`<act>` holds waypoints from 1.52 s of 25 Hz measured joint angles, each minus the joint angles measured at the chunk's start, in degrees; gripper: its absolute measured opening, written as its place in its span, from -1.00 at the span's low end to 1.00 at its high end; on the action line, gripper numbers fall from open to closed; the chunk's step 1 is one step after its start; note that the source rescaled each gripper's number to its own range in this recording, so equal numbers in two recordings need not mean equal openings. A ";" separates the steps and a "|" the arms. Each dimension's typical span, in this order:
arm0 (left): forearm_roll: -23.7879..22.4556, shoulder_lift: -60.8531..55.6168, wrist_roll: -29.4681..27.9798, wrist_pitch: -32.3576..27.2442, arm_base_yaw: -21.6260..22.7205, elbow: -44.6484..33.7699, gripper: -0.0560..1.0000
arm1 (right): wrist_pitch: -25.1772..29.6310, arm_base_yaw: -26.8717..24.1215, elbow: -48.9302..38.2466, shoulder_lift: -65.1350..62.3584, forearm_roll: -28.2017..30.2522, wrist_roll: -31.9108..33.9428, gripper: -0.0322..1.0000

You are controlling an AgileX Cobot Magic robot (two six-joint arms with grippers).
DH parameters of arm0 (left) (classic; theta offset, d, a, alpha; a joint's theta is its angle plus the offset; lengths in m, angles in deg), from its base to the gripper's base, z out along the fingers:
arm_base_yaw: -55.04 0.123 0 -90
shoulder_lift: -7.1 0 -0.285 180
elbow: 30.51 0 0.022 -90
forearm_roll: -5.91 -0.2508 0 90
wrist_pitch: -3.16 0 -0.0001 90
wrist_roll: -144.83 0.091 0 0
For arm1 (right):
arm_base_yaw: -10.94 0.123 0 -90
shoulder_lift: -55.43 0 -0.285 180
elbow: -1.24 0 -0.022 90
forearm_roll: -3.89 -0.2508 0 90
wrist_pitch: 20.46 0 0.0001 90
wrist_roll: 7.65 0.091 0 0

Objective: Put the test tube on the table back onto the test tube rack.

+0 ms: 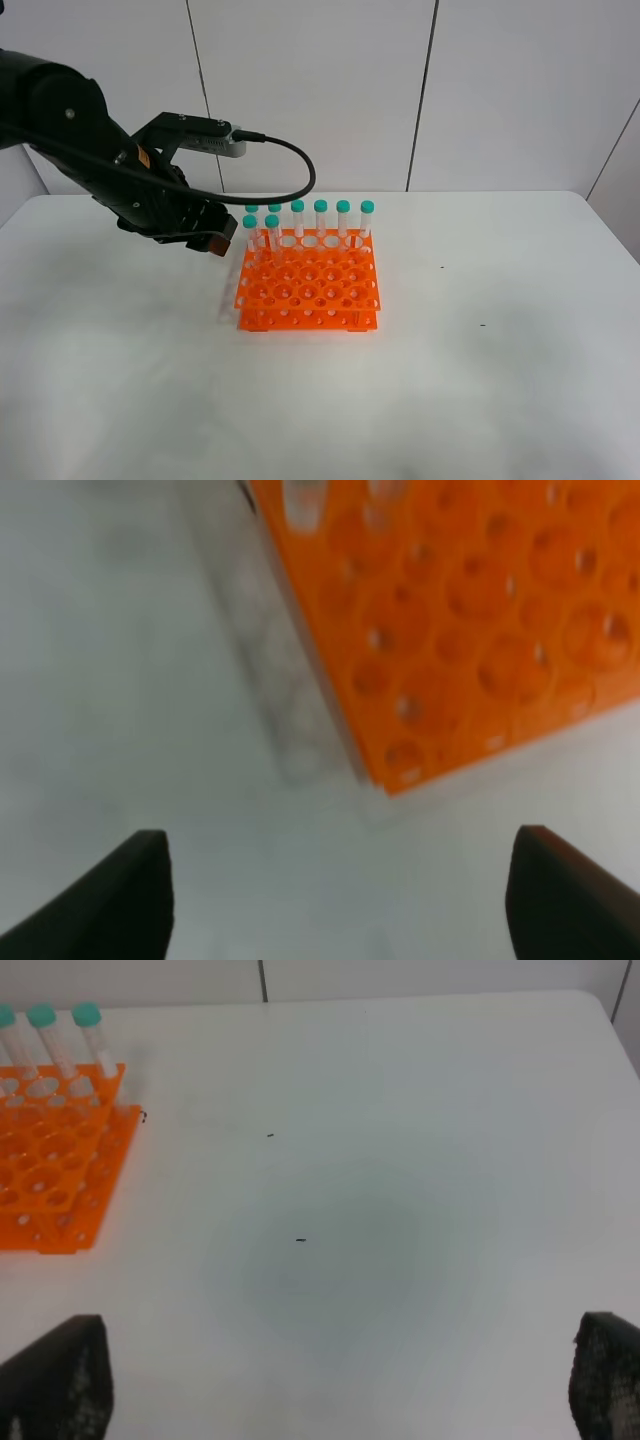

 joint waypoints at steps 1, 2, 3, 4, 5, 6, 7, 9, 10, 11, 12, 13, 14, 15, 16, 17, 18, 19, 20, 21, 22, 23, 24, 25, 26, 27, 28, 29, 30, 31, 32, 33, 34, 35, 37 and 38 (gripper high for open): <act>1.37 1.46 1.45 -3.39 0.64 2.17 1.00 | 0.00 0.00 0.00 0.00 0.00 0.00 1.00; 2.39 3.00 2.59 -5.75 1.36 4.24 1.00 | 0.00 0.00 0.00 0.00 0.00 0.00 1.00; 2.89 4.16 3.38 -8.22 1.88 5.78 1.00 | 0.00 0.00 0.00 0.00 0.00 0.00 1.00; 2.90 5.38 3.98 -10.05 2.34 7.37 1.00 | 0.00 0.00 0.00 0.00 0.00 0.00 1.00; 2.83 6.26 4.32 -12.01 2.51 8.53 1.00 | 0.00 0.00 0.00 0.00 0.00 0.00 1.00; 2.61 7.29 4.54 -13.75 2.67 9.73 1.00 | 0.00 0.00 0.00 0.00 0.00 0.00 1.00; 1.95 7.89 4.54 -15.26 2.67 10.62 1.00 | 0.00 0.00 0.00 0.00 0.00 0.00 1.00; 1.18 8.60 4.59 -18.44 2.78 11.44 1.00 | 0.00 0.00 0.00 0.00 0.00 0.00 1.00; 1.36 8.77 4.64 -19.93 3.37 11.51 1.00 | 0.00 0.00 0.00 0.00 0.00 0.00 1.00; 1.95 8.82 4.69 -21.04 4.27 11.51 1.00 | 0.00 0.00 0.00 0.00 0.00 0.00 1.00; 2.28 8.82 4.69 -22.37 5.81 11.58 1.00 | 0.00 0.00 0.00 0.00 0.00 0.00 1.00; 2.28 8.84 4.69 -23.48 7.74 11.69 1.00 | 0.00 0.00 0.00 0.00 0.00 0.00 1.00; 1.95 8.84 4.69 -24.38 9.96 11.68 1.00 | 0.00 0.00 0.00 0.00 0.00 0.00 1.00; 2.28 8.84 4.69 -25.28 12.39 11.68 1.00 | 0.00 0.00 0.00 0.00 0.00 0.00 1.00; 1.95 8.84 4.69 -26.10 14.45 11.68 1.00 | 0.00 0.00 0.00 0.00 0.00 0.00 1.00; 1.95 8.84 4.63 -26.67 16.87 11.68 1.00 | 0.00 0.00 0.00 0.00 0.00 0.00 1.00; 1.95 8.84 4.56 -26.93 19.21 11.68 1.00 | 0.00 0.00 0.00 0.00 0.00 0.00 1.00; 1.95 8.84 3.98 -27.12 20.98 11.68 1.00 | 0.00 0.00 0.00 0.00 0.00 0.00 1.00; 1.95 8.84 3.98 -27.35 22.78 11.68 1.00 | 0.00 0.00 0.00 0.00 0.00 0.00 1.00; 1.95 8.84 3.98 -27.47 24.17 11.68 1.00 | 0.00 0.00 0.00 0.00 0.00 0.00 1.00; 1.95 8.55 3.54 -27.55 25.12 11.39 1.00 | 0.00 0.00 0.00 0.00 0.00 0.00 1.00; 1.95 8.14 3.41 -27.55 25.56 10.82 1.00 | 0.00 0.00 0.00 0.00 0.00 0.00 1.00; 1.95 7.27 3.41 -27.55 25.75 9.74 1.00 | 0.00 0.00 0.00 0.00 0.00 0.00 1.00; 1.95 6.06 3.41 -27.55 25.80 8.37 1.00 | 0.00 0.00 0.00 0.00 0.00 0.00 1.00; 2.34 4.50 3.47 -27.55 25.80 6.71 1.00 | 0.00 0.00 0.00 0.00 0.00 0.00 1.00; 2.61 2.63 3.59 -27.55 25.80 4.77 1.00 | 0.00 0.00 0.00 0.00 0.00 0.00 1.00; 2.89 0.81 3.59 -27.55 25.80 2.94 1.00 | 0.00 0.00 0.00 0.00 0.00 0.00 1.00; 3.01 -1.19 3.59 -27.55 25.80 0.99 1.00 | 0.00 0.00 0.00 0.00 0.00 0.00 1.00; 3.05 -4.39 3.59 -27.55 25.80 -1.52 1.00 | 0.00 0.00 0.00 0.00 0.00 0.00 1.00; 3.11 -7.49 3.59 -27.55 25.80 -4.17 1.00 | 0.00 0.00 0.00 0.00 0.00 0.00 1.00; 3.11 -10.47 3.59 -27.55 25.80 -6.92 1.00 | 0.00 0.00 0.00 0.00 0.00 0.00 1.00; 3.11 -14.30 3.59 -27.47 25.80 -9.77 1.00 | 0.00 0.00 0.00 0.00 0.00 0.00 1.00; 3.16 -18.35 3.59 -27.37 25.80 -12.68 1.00 | 0.00 0.00 0.00 0.00 0.00 0.00 1.00; 3.16 -21.82 3.59 -27.29 25.80 -15.13 1.00 | 0.00 0.00 0.00 0.00 0.00 0.00 1.00; 3.31 -29.70 3.59 -26.36 25.80 -20.38 1.00 | 0.00 0.00 0.00 0.00 0.00 0.00 1.00; 3.36 -34.21 3.59 -25.92 25.80 -23.12 1.00 | 0.00 0.00 0.00 0.00 0.00 0.00 1.00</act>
